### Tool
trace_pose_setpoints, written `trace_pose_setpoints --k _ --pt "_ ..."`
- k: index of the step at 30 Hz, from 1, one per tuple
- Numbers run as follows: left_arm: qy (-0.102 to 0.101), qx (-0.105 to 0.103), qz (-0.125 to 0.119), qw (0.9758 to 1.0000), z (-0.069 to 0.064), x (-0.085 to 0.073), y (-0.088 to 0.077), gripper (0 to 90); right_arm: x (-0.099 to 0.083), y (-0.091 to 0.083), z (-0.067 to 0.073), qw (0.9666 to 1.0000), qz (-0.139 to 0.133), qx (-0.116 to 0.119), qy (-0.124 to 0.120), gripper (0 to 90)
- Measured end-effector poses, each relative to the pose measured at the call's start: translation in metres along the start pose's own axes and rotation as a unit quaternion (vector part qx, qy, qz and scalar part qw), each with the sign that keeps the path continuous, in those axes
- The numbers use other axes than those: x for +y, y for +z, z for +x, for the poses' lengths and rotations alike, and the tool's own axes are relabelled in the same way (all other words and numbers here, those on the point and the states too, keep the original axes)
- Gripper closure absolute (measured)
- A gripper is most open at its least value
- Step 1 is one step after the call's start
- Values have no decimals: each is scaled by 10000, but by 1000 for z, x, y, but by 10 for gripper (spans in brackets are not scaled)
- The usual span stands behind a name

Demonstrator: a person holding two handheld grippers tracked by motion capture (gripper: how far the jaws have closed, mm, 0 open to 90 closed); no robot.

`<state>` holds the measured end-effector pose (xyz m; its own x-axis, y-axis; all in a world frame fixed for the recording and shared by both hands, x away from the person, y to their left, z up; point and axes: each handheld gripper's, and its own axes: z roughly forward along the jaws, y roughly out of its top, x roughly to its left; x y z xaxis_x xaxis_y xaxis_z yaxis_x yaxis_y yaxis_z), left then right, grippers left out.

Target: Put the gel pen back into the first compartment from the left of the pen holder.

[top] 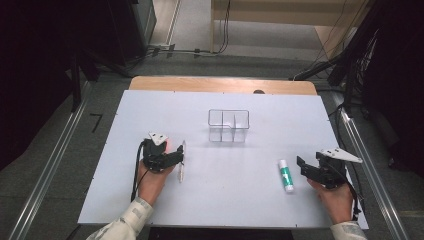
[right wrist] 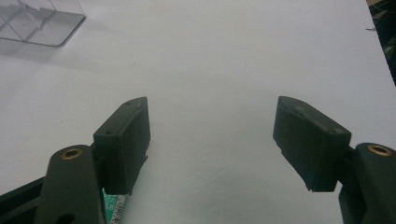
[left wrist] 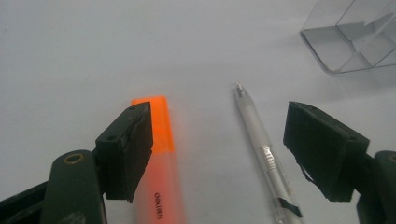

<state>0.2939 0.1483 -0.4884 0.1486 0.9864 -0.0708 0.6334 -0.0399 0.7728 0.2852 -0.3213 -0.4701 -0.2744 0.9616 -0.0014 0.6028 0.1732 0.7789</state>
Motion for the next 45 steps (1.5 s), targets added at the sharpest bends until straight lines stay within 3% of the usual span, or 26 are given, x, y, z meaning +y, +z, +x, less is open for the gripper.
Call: trace_pose_setpoints --k 13,23,29,45 --pt "-5 -123 108 9999 -11 4 13 295 0 1 1 10000 27 1 -16 261" --pt "-22 -102 243 9997 -18 5 22 428 0 1 2 10000 41 11 -15 261" --pt "-9 -103 359 9993 -22 4 27 459 -1 1 1 10000 54 4 -37 262" --pt "29 113 488 9987 -28 4 34 581 -1 2 2 10000 61 -15 -63 263"
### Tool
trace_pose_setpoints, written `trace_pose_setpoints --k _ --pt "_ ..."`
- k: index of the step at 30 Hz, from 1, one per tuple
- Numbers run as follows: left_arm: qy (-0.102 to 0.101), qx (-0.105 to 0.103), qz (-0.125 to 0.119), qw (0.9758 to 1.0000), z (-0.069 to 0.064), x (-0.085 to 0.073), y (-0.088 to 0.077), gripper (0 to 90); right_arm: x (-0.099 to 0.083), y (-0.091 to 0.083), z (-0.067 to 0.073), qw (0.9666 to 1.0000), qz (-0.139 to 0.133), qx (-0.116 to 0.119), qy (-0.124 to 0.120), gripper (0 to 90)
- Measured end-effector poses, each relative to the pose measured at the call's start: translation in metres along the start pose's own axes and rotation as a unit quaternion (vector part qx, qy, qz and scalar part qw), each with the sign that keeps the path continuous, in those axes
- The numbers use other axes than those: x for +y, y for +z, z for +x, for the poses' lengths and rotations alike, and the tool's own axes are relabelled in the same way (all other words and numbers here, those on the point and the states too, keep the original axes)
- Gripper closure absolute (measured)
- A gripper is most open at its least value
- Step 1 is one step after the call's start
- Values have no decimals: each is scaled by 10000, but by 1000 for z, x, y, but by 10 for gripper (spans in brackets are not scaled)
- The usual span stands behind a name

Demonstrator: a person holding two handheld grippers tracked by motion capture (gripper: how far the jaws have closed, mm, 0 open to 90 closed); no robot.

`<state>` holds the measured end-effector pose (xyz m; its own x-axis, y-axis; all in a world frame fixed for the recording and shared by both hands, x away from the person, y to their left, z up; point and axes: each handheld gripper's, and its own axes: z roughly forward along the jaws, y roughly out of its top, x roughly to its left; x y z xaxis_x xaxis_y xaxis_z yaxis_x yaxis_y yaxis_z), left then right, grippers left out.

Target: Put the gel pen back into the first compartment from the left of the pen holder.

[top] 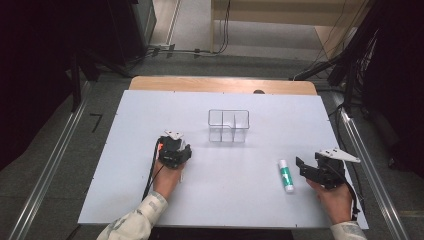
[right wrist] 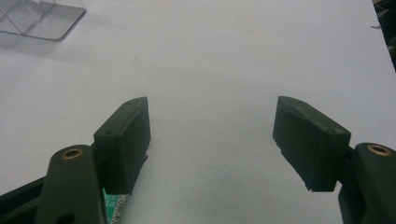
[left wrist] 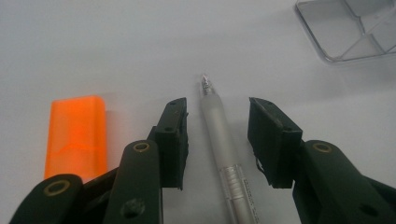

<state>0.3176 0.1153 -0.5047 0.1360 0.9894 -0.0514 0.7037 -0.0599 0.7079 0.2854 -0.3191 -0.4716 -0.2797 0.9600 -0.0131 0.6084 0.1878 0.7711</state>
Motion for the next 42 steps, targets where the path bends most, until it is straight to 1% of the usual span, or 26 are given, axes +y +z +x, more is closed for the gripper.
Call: trace_pose_setpoints --k 2,5,7,9,13,22,28,31,34,38,42 --pt "53 72 -9 10000 -2 -1 0 599 0 0 0 10000 4 -1 -3 263" --pt "76 140 -15 9999 -3 -2 -1 661 0 0 0 10000 8 -3 -2 265" --pt "77 99 -30 9999 -4 -3 -1 687 0 0 0 10000 2 9 -10 265" --pt "62 36 -13 10000 -4 -3 -1 689 0 0 1 10000 11 6 -9 266" --pt "66 43 -16 10000 -4 -3 -2 766 0 0 1 10000 13 4 -10 266" --pt "37 2 -16 10000 -5 -3 -2 801 0 1 1 10000 43 6 -22 266" --pt "-51 -144 10 9999 -5 -2 -3 806 0 1 1 10000 45 7 -17 267" --pt "-50 -166 -53 9998 -7 -2 -5 807 0 1 1 10000 44 4 -19 267" --pt "13 -133 -120 9998 -9 0 -8 808 0 1 1 10000 42 -3 -21 267" --pt "-25 -259 -170 9995 -10 4 -14 809 0 1 1 10000 45 5 -34 267" --pt "17 -335 -214 9992 -12 5 -18 810 0 1 1 10000 53 5 -34 267"
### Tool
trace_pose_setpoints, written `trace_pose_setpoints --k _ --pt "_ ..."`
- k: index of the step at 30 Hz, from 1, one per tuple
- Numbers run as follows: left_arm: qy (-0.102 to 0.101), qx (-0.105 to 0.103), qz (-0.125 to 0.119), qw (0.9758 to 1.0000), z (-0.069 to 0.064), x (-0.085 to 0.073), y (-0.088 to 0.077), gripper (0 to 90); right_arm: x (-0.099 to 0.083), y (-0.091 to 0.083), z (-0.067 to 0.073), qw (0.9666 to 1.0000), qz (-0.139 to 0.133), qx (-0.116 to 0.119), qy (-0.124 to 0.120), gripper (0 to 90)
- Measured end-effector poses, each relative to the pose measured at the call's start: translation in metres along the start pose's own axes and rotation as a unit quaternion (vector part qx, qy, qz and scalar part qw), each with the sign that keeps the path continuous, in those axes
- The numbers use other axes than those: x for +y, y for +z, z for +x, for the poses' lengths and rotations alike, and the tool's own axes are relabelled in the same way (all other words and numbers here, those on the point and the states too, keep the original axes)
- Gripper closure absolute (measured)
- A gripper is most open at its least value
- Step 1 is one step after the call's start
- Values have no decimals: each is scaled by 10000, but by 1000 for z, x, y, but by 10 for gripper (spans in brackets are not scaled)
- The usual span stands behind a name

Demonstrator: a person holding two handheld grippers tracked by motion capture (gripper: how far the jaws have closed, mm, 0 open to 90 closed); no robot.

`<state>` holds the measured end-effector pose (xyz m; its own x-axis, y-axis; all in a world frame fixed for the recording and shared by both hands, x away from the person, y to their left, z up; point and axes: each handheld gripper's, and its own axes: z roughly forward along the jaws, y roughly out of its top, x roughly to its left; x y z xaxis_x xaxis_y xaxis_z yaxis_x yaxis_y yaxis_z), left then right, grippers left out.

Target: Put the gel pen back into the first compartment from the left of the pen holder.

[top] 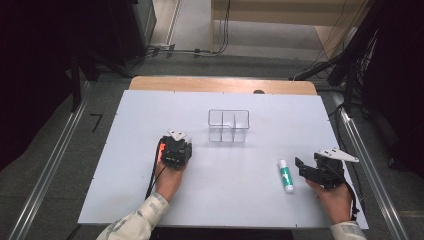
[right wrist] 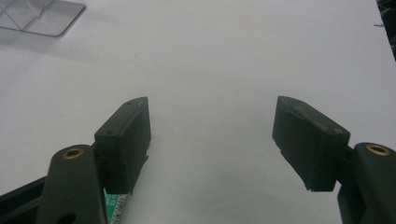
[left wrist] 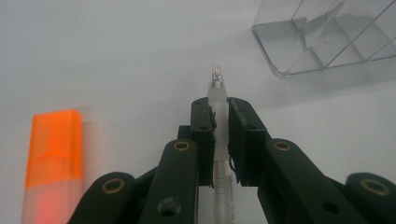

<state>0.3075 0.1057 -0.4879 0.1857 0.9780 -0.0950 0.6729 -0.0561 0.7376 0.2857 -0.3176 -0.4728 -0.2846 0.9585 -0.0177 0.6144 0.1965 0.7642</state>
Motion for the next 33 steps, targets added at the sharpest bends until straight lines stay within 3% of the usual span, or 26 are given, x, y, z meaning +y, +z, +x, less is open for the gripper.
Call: trace_pose_setpoints --k 19,33 --pt "-207 -277 -371 9987 3 21 -18 810 0 0 0 10000 3 8 10 269" --pt "-44 -371 -488 9981 -6 40 -22 809 1 2 4 10000 6 35 -34 269"
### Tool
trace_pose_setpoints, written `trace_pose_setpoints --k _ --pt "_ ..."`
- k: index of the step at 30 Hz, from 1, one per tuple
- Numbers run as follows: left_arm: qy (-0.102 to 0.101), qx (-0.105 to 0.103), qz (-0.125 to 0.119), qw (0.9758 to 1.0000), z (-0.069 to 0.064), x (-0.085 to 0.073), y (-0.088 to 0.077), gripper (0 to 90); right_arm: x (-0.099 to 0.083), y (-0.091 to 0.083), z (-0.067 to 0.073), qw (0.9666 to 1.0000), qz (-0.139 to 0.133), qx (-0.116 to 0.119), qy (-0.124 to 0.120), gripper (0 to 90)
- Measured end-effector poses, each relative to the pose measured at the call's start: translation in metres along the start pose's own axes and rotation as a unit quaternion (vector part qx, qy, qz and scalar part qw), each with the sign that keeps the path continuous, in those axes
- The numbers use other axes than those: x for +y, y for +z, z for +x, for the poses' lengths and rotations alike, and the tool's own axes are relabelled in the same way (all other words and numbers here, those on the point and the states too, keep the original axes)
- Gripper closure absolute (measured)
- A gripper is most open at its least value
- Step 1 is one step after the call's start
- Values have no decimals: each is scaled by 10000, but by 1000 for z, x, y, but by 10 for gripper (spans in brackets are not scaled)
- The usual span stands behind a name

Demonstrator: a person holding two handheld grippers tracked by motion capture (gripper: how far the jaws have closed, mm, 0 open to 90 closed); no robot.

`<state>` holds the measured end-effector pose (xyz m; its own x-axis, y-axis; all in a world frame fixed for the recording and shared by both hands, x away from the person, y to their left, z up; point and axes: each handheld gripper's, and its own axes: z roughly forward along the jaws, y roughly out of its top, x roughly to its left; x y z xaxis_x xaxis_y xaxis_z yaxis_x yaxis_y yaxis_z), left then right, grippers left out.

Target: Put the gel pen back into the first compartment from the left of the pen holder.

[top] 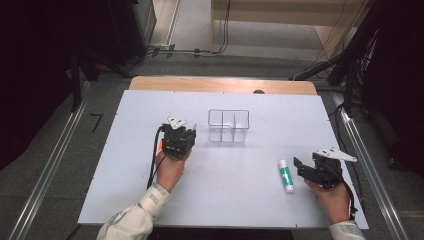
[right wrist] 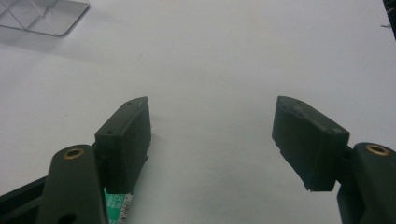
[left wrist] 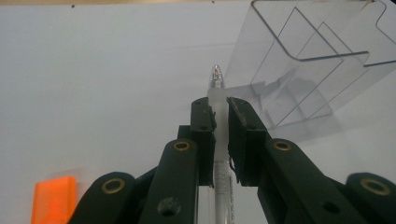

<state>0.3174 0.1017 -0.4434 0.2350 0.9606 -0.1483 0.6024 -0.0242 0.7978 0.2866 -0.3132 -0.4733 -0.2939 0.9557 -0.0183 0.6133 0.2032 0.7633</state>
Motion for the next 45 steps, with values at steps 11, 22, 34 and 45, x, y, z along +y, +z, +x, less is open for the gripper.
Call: trace_pose_setpoints --k 11,22,34,45 --pt "28 -75 -77 9999 -7 21 -1 809 0 1 2 10000 23 12 -21 269" --pt "24 -133 -94 9999 -13 37 3 809 1 1 3 10000 31 31 -44 269" --pt "95 -189 -59 9998 -25 49 12 809 1 1 4 10000 -3 29 -84 269" --pt "134 -242 -31 9996 -35 60 22 809 1 0 5 9999 -28 54 -113 269"
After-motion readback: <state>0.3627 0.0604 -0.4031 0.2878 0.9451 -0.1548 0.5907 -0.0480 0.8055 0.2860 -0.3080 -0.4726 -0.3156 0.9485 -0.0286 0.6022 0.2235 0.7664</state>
